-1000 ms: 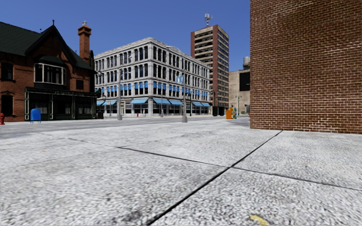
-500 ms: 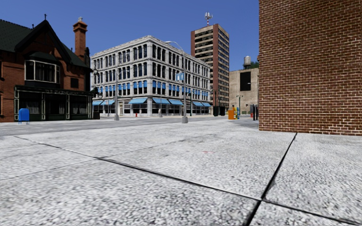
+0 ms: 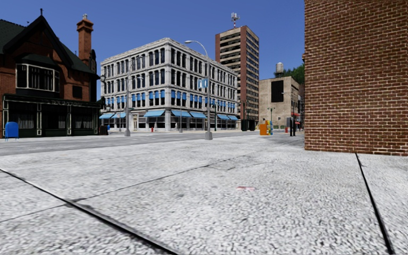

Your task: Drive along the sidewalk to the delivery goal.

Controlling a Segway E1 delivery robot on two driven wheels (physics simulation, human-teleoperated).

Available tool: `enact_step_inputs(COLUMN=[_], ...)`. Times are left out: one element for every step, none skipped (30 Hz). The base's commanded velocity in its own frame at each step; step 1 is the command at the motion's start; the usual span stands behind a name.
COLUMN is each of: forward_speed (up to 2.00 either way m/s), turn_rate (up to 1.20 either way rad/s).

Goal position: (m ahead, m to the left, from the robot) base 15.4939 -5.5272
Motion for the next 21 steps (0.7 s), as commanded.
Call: enact_step_inputs(forward_speed=[2.0,2.0,2.0,2.0,2.0,2.0,2.0,2.0,2.0,2.0,2.0,2.0,2.0,2.0,2.0,2.0,2.0,2.0,2.0,2.0,2.0], turn_rate=[0.0,0.0,0.0,0.0,0.0,0.0,0.0,0.0,0.0,0.0,0.0,0.0,0.0,0.0,0.0,0.0,0.0,0.0,0.0,0.0,0.0])
